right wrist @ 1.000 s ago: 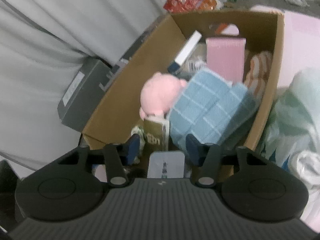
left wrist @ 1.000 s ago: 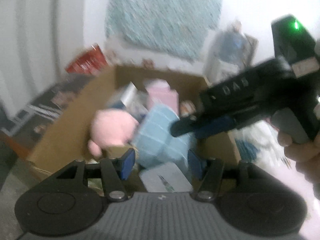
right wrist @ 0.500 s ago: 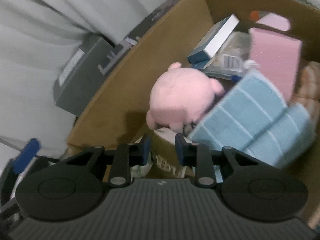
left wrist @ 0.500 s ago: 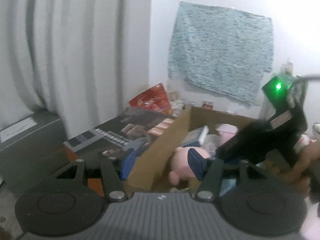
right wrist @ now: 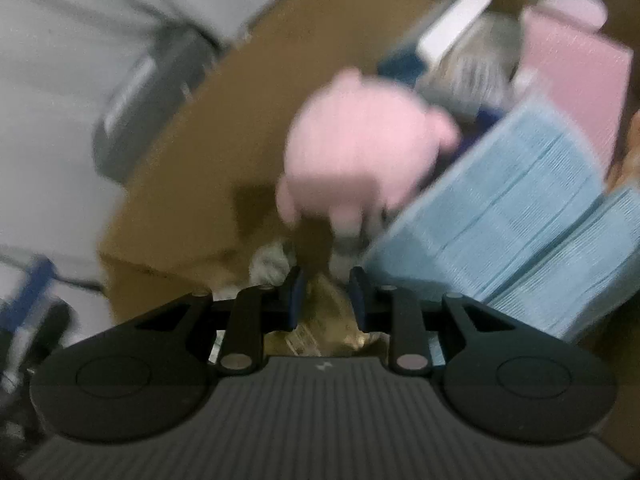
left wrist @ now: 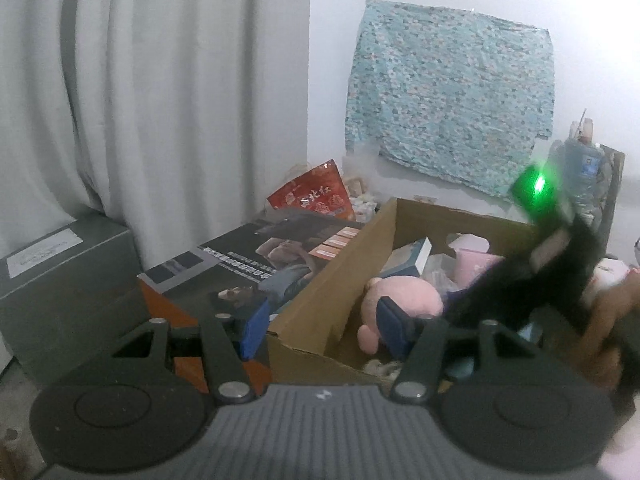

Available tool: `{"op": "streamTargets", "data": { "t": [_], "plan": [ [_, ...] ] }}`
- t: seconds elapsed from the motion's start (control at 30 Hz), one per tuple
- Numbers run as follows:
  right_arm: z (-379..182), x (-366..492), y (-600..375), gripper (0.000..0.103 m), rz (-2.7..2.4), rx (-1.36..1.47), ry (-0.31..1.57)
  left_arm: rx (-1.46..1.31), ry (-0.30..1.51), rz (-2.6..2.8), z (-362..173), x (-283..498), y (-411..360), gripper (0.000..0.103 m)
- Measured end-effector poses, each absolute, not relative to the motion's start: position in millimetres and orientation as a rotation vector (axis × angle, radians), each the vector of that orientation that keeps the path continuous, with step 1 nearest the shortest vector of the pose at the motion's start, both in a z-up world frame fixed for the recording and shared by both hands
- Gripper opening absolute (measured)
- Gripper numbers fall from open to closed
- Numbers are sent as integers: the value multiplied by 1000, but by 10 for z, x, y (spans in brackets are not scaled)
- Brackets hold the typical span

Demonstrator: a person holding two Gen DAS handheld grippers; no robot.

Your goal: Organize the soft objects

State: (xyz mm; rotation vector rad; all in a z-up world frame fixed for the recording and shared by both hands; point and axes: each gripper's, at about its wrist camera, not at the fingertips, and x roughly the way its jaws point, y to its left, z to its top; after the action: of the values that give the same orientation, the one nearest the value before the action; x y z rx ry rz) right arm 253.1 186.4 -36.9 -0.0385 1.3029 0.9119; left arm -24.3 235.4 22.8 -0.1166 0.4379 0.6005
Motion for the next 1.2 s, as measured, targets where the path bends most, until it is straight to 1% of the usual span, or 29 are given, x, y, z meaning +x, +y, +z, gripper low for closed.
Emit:
{"op": "streamTargets", "data": {
  "t": [0.1,0.2,0.37,0.47,0.57,0.73,1.0,1.2],
  "plan": [
    [-71,2720,1666,25,863,25,1201,-107,426,598,216,-248,2337,67],
    [-20,2873,1555,25,780,36,1172,-104,424,594,189,-236,2314,70],
    [-366,2863,1503,24,745,5,1261,-122,435,572,145,-219,2289,71],
    [-408,2766,1532,24,777,16,1317,-121,444,559,122,-218,2271,71],
    [-402,2698,1555,24,785,-12,1312,-127,448,556,106,-221,2262,72],
    [-315,2620,1500,24,762,-22,1328,-129,441,547,102,-250,2234,77],
    [-125,2492,1299,25,725,-121,1325,-135,435,548,86,-292,2201,77],
    [54,2741,1559,28,749,-67,1243,-138,441,556,80,-299,2214,77]
  ]
}}
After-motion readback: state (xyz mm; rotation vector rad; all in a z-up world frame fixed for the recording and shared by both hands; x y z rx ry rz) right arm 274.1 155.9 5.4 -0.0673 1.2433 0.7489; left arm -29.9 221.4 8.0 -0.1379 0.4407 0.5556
